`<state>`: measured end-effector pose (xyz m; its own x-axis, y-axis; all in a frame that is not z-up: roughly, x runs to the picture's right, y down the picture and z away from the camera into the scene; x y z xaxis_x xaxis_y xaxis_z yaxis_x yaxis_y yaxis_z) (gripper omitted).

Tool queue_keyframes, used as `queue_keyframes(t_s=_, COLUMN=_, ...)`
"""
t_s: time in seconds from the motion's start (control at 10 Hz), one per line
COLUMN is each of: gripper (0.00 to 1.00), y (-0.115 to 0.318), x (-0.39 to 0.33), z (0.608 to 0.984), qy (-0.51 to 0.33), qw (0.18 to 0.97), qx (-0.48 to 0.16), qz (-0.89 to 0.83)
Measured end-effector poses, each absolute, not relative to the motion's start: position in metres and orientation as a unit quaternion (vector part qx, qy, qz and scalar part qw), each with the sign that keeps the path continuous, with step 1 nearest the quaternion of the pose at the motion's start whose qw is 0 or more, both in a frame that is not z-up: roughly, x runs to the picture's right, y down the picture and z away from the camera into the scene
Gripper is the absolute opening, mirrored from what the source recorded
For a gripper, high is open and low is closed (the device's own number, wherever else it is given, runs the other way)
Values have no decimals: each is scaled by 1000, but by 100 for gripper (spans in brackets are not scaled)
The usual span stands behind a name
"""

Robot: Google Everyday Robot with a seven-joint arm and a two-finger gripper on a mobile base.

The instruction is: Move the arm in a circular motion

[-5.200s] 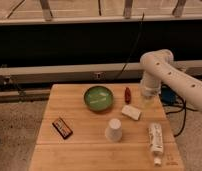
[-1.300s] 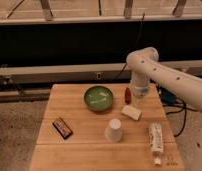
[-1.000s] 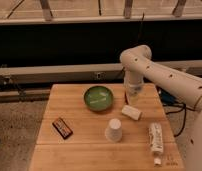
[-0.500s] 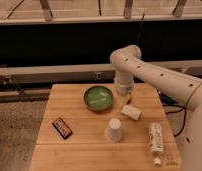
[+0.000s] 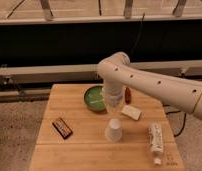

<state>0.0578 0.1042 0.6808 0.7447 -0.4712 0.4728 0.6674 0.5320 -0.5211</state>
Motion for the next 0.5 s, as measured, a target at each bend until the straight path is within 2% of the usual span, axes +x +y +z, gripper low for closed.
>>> queue_keyframes(t_s=0.3, gripper=3, y=112, x=70, z=671, qy=-148, qw=860, qx=-350, qz=-340)
queue_keyframes(t_s=0.5, gripper=3, y=104, x=83, z=680, qy=-139, qw=864, qx=-353, qz=-332)
